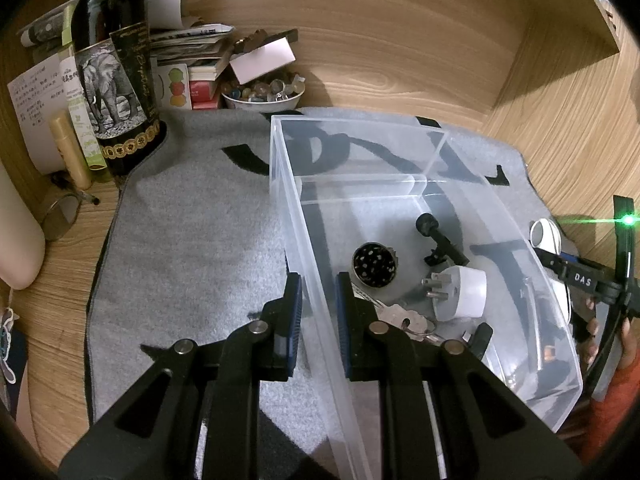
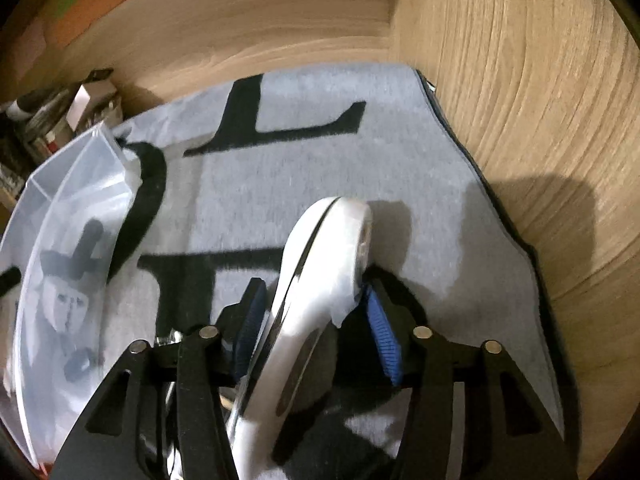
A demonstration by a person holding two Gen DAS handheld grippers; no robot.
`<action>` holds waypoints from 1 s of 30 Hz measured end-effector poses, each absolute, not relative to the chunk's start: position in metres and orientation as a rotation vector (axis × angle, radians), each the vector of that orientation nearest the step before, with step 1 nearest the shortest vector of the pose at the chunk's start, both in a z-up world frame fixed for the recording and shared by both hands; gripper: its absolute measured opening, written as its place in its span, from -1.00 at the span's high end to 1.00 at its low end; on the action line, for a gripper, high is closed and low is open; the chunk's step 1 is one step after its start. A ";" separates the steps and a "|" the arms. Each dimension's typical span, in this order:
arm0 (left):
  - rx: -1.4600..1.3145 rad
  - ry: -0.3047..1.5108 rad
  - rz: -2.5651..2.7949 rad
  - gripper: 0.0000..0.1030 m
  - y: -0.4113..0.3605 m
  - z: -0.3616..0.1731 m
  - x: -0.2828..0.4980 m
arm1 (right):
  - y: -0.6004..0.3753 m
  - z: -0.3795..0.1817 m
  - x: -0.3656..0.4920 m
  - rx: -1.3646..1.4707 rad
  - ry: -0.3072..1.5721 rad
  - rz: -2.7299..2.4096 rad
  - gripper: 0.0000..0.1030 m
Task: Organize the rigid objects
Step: 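Grasp the white handheld device by its body with the right tool, then lift the white device over the box and release it inside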
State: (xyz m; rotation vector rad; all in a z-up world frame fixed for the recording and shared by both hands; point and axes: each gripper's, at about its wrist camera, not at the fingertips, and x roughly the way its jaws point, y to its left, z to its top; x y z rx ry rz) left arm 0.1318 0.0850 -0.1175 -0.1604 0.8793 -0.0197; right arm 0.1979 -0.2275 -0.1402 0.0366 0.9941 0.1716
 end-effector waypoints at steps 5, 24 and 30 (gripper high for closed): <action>-0.162 0.881 -0.017 0.70 0.085 -0.118 0.133 | -0.225 -0.136 0.200 0.028 0.971 0.180 0.34; -0.168 0.885 -0.005 0.70 0.087 -0.122 0.136 | -0.196 -0.033 0.174 -0.001 0.650 0.314 0.37; -0.172 0.885 -0.010 0.69 0.087 -0.121 0.135 | -0.170 -0.002 0.159 -0.013 0.550 0.411 0.36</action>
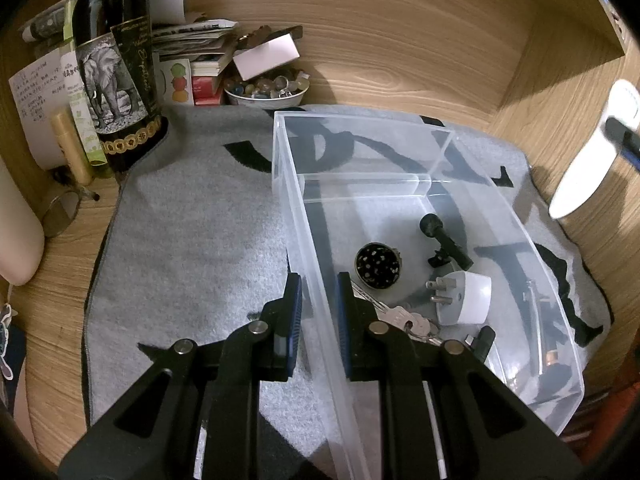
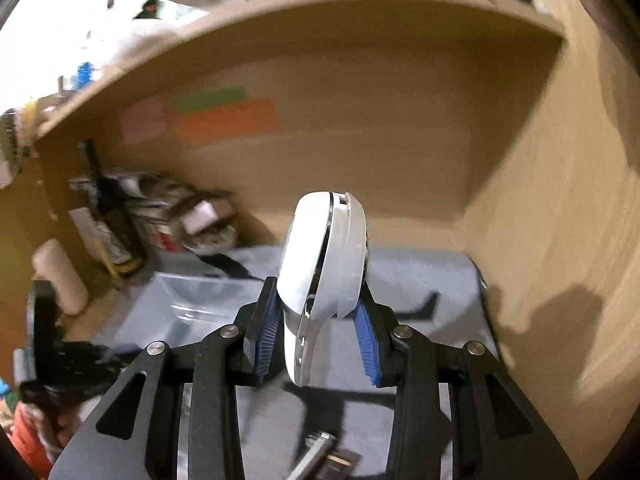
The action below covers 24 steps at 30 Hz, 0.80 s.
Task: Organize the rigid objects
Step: 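Lift the white device over the box and release it inside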
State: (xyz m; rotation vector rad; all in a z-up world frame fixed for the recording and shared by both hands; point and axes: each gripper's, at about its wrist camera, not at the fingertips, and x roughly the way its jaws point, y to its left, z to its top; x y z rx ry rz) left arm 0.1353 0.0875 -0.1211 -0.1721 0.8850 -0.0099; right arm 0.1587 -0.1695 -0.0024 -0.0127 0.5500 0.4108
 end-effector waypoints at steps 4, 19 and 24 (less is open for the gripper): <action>-0.172 0.884 -0.011 0.69 0.087 -0.121 0.135 | -0.147 0.006 0.151 -0.036 0.518 0.492 0.36; -0.186 0.879 -0.033 0.66 0.090 -0.121 0.133 | -0.058 -0.051 0.151 -0.188 0.738 0.725 0.36; -0.187 0.877 -0.036 0.66 0.090 -0.121 0.133 | -0.050 -0.065 0.164 -0.204 0.809 0.706 0.36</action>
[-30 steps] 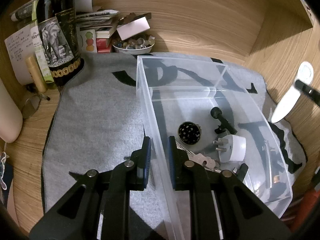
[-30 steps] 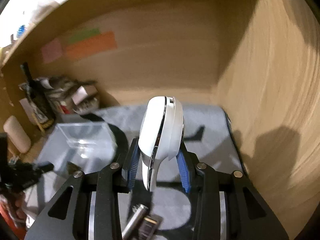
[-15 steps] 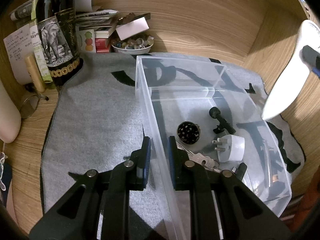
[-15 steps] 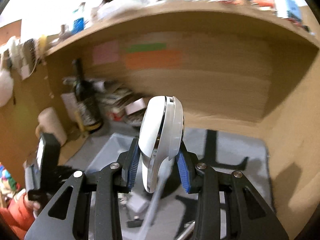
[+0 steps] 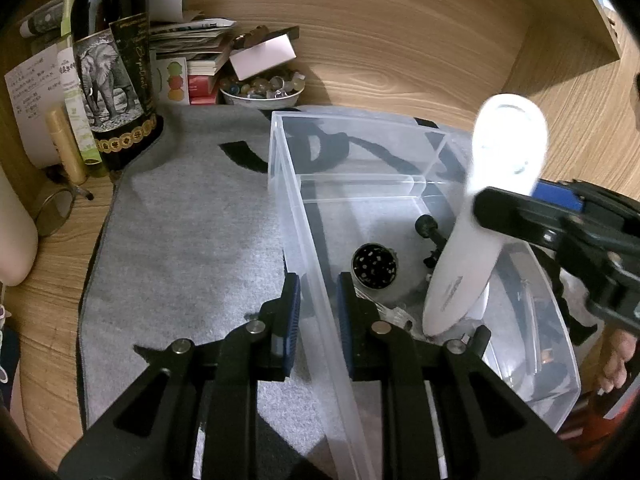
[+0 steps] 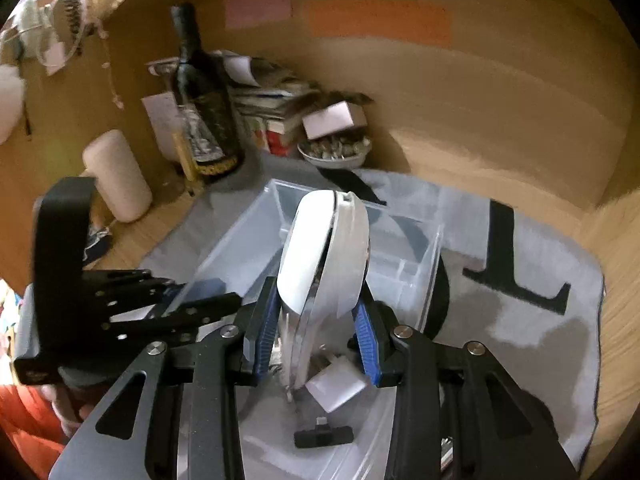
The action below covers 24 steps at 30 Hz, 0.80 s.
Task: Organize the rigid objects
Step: 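Lift the white device over the box and release it inside, then grasp the black case with gold ends with the right tool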
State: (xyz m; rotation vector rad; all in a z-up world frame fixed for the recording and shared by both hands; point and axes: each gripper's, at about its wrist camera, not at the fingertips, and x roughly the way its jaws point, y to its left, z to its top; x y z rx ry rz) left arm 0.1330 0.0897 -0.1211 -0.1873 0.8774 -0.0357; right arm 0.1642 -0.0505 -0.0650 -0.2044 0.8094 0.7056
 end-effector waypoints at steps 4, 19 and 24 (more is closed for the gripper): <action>-0.188 0.877 -0.036 0.65 0.089 -0.121 0.133 | -0.048 -0.070 0.175 -0.208 0.851 0.690 0.33; -0.190 0.881 -0.035 0.63 0.088 -0.123 0.134 | -0.062 -0.068 0.176 -0.212 0.833 0.640 0.18; -0.184 0.881 -0.031 0.64 0.089 -0.122 0.134 | -0.086 -0.052 0.165 -0.194 0.764 0.577 -0.09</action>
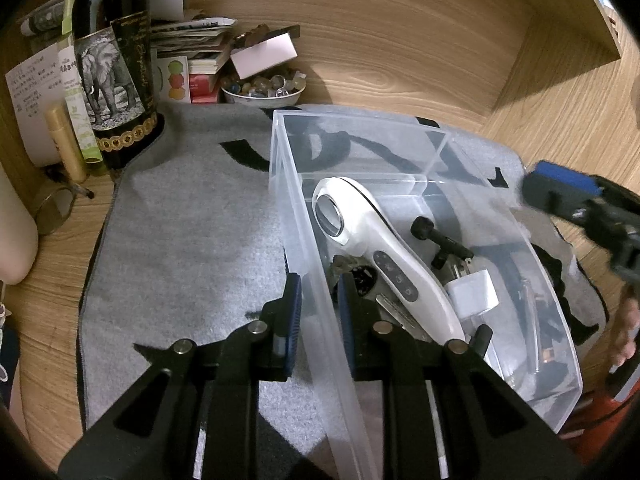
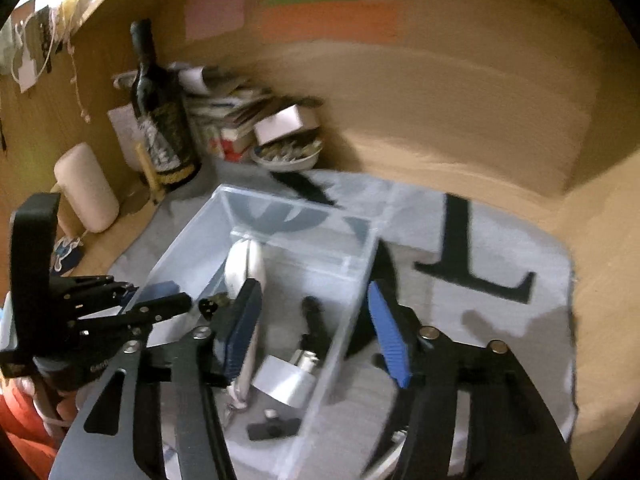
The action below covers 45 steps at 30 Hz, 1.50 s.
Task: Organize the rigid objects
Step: 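Grasp the black case with gold ends with the right tool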
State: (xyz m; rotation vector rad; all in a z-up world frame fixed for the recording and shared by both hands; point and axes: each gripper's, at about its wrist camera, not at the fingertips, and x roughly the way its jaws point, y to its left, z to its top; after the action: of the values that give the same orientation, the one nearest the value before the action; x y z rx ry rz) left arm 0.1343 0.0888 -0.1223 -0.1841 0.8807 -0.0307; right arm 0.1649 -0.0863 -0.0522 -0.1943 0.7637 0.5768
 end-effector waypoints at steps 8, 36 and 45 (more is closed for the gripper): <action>-0.177 0.890 -0.020 0.66 0.088 -0.122 0.135 | -0.150 -0.037 0.154 -0.158 0.711 0.387 -0.16; -0.163 0.911 -0.003 0.67 0.083 -0.123 0.136 | -0.196 -0.134 0.120 -0.084 0.952 0.235 0.14; -0.167 0.902 -0.009 0.67 0.084 -0.123 0.134 | -0.197 -0.125 0.128 -0.026 0.931 0.253 0.78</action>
State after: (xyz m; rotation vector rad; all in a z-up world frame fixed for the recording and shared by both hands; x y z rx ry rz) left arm 0.1342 0.0842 -0.1231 -0.1670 0.9022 -0.0086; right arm 0.1275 -0.1967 -0.1253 -0.0260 0.9313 0.2532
